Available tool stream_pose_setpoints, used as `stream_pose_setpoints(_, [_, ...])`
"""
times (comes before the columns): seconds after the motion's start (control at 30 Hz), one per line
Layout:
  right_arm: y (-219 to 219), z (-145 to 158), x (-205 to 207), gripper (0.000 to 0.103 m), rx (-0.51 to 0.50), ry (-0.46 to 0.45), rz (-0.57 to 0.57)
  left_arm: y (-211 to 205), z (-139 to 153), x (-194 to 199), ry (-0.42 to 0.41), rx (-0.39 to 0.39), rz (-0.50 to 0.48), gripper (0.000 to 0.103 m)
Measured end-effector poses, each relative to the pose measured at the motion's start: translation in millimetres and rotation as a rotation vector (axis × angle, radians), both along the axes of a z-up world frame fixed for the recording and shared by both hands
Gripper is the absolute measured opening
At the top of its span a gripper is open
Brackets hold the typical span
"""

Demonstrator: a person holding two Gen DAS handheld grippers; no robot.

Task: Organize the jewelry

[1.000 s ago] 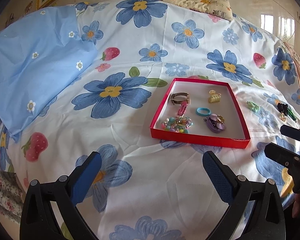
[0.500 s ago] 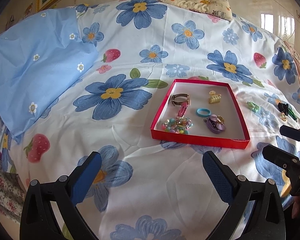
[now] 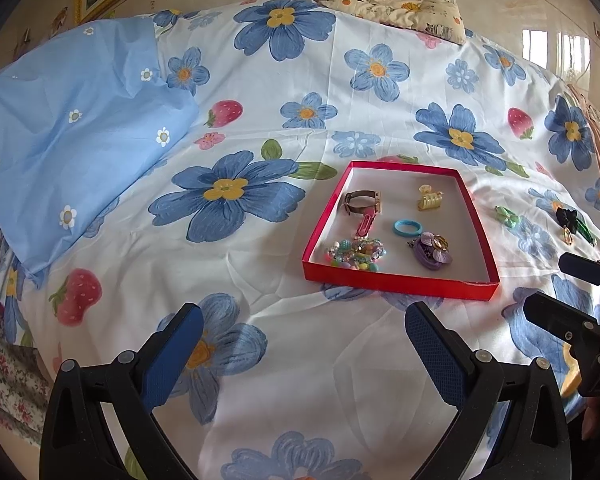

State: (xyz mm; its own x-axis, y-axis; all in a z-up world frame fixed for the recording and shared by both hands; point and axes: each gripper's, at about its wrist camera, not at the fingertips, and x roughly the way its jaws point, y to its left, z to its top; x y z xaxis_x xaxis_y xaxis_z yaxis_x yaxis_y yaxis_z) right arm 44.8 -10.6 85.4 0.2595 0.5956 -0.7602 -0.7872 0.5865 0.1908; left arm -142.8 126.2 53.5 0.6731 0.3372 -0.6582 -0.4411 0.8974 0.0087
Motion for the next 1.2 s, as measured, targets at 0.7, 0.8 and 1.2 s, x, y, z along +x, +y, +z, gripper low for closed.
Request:
stream_pose_setpoints(0.7, [0.1,0.5,-0.5,0.103,0.001,-0.001,0.002,0.1,-0.3,1.5,0.003,0.007,-0.01,0.102])
stream_pose_setpoints(0.8, [1.7,2.9,-1.5,0.103,0.003,-0.002,0.004,1.1,-0.7,1.6,0.001,0.003,-0.014,0.102])
stream_pose_setpoints(1.2, [1.9,3.0,-2.1,0.103,0.004,-0.002,0.002,0.5,-1.3,1.6,0.004,0.003,-0.017,0.102])
